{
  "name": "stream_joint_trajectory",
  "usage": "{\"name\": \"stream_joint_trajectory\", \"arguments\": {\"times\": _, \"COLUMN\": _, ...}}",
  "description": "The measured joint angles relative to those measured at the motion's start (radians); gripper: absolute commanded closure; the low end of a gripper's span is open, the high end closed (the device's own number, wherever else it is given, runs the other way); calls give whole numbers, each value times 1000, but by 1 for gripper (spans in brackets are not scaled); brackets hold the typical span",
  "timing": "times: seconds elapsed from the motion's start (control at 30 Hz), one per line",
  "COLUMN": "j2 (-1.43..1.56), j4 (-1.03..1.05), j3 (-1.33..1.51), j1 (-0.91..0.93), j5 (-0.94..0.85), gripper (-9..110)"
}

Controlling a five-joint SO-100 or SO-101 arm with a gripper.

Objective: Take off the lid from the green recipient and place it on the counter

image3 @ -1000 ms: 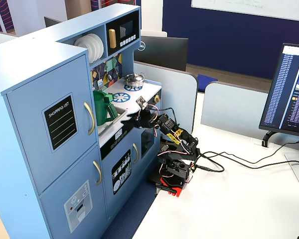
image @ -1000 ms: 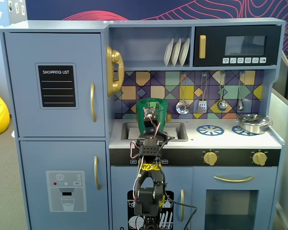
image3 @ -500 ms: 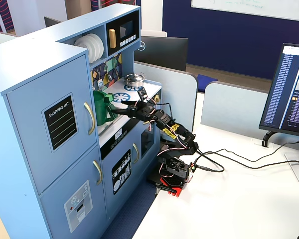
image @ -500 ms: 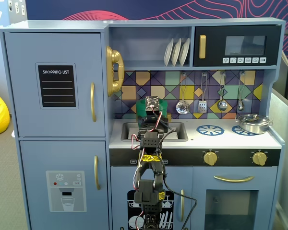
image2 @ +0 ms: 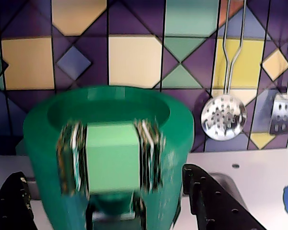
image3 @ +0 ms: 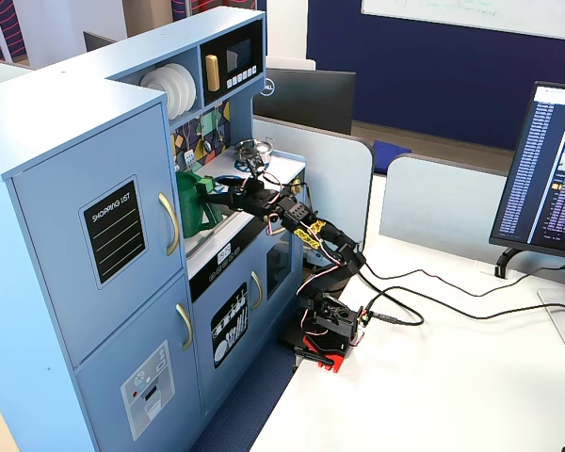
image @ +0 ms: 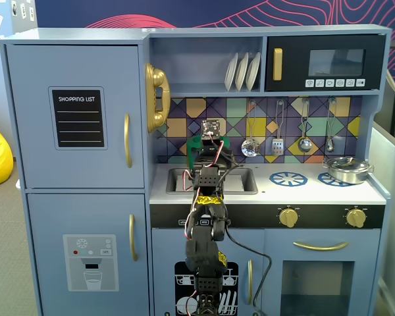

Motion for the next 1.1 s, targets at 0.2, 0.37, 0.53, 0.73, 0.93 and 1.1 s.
{"name": "stream_joint_trajectory", "arguments": {"times": 0.2, "j2": -69, "j4": 0, "j3": -63, "j1": 0, "j5": -3, "gripper": 68}}
{"name": "stream_joint_trajectory", "arguments": {"times": 0.37, "j2": -109, "j4": -18, "j3": -92, "j1": -3, "j5": -3, "gripper": 69}}
{"name": "stream_joint_trajectory", "arguments": {"times": 0.53, "j2": -138, "j4": -18, "j3": -127, "j1": -8, "j5": -3, "gripper": 78}}
{"name": "stream_joint_trajectory", "arguments": {"times": 0.73, "j2": -138, "j4": -9, "j3": -133, "j1": -40, "j5": -40, "gripper": 93}}
{"name": "stream_joint_trajectory", "arguments": {"times": 0.93, "j2": -138, "j4": 11, "j3": -138, "j1": -37, "j5": -71, "gripper": 101}}
{"name": "stream_joint_trajectory", "arguments": {"times": 1.1, "j2": -140, "j4": 11, "j3": -138, "j1": -52, "j5": -86, "gripper": 101}}
